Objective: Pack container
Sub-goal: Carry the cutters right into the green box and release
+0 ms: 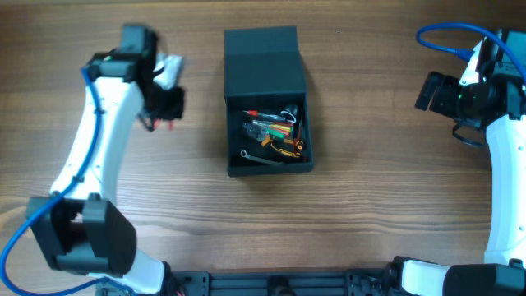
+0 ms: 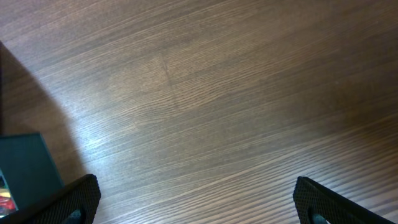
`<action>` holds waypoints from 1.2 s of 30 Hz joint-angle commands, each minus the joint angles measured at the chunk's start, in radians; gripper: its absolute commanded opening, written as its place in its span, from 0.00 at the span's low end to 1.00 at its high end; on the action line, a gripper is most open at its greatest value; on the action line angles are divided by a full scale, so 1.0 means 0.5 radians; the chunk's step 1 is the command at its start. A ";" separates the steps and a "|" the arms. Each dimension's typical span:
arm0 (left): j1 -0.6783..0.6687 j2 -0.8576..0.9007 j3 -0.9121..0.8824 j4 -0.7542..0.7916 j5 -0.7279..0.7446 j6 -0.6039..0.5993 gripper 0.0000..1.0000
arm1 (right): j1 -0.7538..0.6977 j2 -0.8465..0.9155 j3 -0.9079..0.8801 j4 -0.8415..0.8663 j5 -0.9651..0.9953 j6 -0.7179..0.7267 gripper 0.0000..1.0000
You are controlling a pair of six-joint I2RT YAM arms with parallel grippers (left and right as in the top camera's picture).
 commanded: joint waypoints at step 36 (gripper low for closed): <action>-0.815 0.027 -0.433 0.259 0.272 1.352 0.04 | -0.005 0.009 -0.012 -0.002 0.026 -0.026 1.00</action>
